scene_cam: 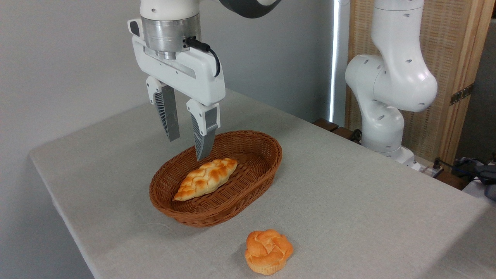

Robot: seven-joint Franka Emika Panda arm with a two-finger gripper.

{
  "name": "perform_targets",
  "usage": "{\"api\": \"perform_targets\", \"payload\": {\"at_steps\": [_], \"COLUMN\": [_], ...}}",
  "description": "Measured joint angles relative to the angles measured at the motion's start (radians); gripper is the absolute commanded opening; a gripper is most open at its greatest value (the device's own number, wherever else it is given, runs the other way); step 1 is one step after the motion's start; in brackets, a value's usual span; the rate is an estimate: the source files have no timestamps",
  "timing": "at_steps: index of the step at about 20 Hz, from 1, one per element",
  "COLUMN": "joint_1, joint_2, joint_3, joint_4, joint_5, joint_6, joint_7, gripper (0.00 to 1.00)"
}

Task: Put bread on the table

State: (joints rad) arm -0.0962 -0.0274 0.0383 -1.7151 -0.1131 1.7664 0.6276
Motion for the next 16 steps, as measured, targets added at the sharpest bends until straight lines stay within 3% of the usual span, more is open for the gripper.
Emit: {"api": "perform_targets", "payload": {"at_steps": [11, 16], "joint_1": [0.001, 0.001], "joint_2": [0.0, 0.0], "joint_3": [0.0, -0.002], "joint_4": [0.0, 0.0], "joint_5": [0.002, 0.059], "joint_6": [0.001, -0.005], "joint_7": [0.0, 0.0], "gripper": [1.0, 1.0]}}
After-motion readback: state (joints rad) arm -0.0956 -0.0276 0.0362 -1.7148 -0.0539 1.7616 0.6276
